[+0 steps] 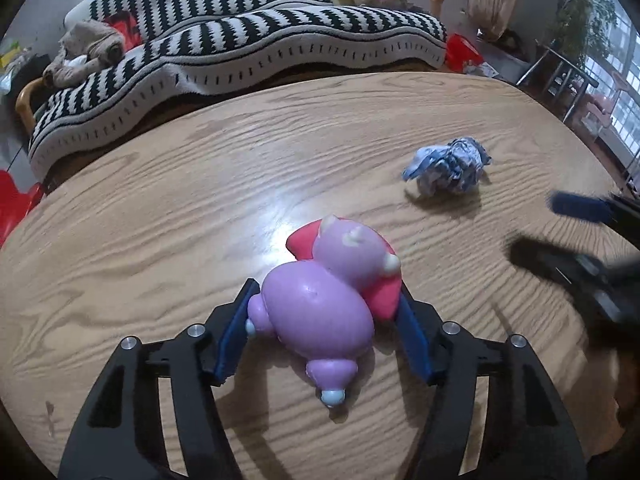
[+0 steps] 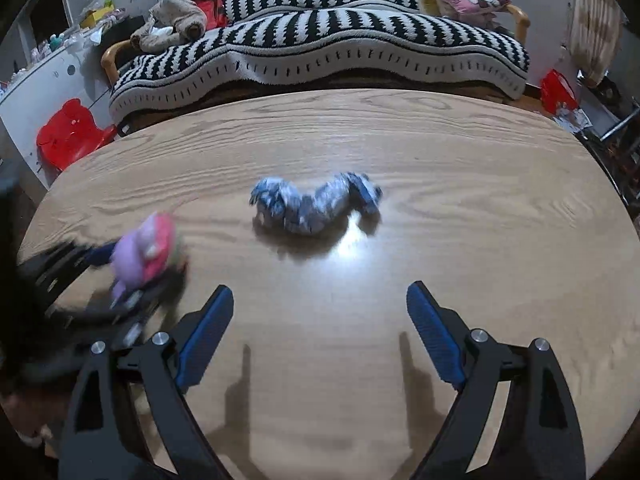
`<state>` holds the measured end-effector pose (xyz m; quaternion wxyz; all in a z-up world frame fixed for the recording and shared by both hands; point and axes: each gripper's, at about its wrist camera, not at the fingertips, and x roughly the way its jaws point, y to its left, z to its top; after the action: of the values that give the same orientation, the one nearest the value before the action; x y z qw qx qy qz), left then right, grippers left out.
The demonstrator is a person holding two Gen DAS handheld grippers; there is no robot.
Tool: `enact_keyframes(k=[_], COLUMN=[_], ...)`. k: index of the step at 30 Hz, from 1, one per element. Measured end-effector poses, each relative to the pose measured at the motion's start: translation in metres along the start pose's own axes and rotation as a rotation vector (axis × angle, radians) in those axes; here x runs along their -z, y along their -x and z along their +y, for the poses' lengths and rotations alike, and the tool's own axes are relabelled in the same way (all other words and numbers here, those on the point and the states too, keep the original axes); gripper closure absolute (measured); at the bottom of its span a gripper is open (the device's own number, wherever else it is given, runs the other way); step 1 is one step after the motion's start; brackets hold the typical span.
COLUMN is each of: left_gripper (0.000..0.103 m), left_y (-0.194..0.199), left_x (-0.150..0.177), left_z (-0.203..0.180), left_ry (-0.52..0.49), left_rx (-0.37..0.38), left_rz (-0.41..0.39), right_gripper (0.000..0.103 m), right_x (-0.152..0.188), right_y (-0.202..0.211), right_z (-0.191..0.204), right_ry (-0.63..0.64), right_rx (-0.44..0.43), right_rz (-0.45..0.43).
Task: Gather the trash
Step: 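Grasp the pink-purple toy with left tool while right tool grasps the foil ball, then carry the pink toy and foil ball over the bin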
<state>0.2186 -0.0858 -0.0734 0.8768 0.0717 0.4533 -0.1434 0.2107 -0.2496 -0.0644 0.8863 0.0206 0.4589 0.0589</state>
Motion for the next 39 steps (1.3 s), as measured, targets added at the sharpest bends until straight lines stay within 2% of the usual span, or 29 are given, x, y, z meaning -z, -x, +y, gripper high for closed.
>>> enact_keyframes(k=[5,9,11,14,15,16,19,24,29,31,35,39], left_gripper=[0.040,0.039,0.040,0.040,0.040,0.040,0.040,0.040,0.040,0.040,0.040,0.040], left_y=[0.013,0.020,0.019,0.018,0.018,0.019,0.022,0.038,0.063,0.074,0.090,0.105], left_x=[0.003,0.001,0.000,-0.001,0.000,0.000,-0.001,0.001,0.013,0.023,0.046,0.072], left_z=[0.002,0.000,0.000,0.002,0.003,0.005,0.005,0.000,-0.012,-0.016,-0.033,-0.047], left_ry=[0.011,0.008,0.008,0.016,0.021,0.028,0.029,0.042,0.002,0.016,-0.029,-0.037], left_rx=[0.014,0.030,0.035,0.032,0.032,0.035,0.032,0.052,0.040,0.056,0.054,0.084], left_rz=[-0.011,-0.033,-0.030,-0.023,-0.022,-0.020,-0.020,-0.031,-0.065,-0.057,-0.054,-0.042], right_gripper=[0.018,0.018,0.026,0.049,0.064,0.069,0.074,0.074,0.074,0.074,0.074,0.074], right_x=[-0.033,-0.052,-0.056,-0.057,-0.057,-0.057,-0.053,-0.033,0.000,0.016,0.054,0.095], right_y=[-0.036,-0.052,-0.056,-0.059,-0.057,-0.055,-0.046,-0.014,0.035,0.056,0.094,0.131], right_z=[0.005,0.004,0.007,0.009,0.010,0.011,0.014,0.021,0.019,0.017,0.012,0.007], right_ry=[0.024,-0.002,0.005,0.010,0.018,0.023,0.045,0.067,0.041,0.030,-0.001,-0.028], right_rx=[0.020,0.020,0.030,0.032,0.025,0.025,0.026,0.025,0.002,0.000,-0.017,-0.018], right_rz=[0.007,0.009,0.008,0.005,0.000,-0.002,-0.014,-0.040,-0.060,-0.072,-0.088,-0.114])
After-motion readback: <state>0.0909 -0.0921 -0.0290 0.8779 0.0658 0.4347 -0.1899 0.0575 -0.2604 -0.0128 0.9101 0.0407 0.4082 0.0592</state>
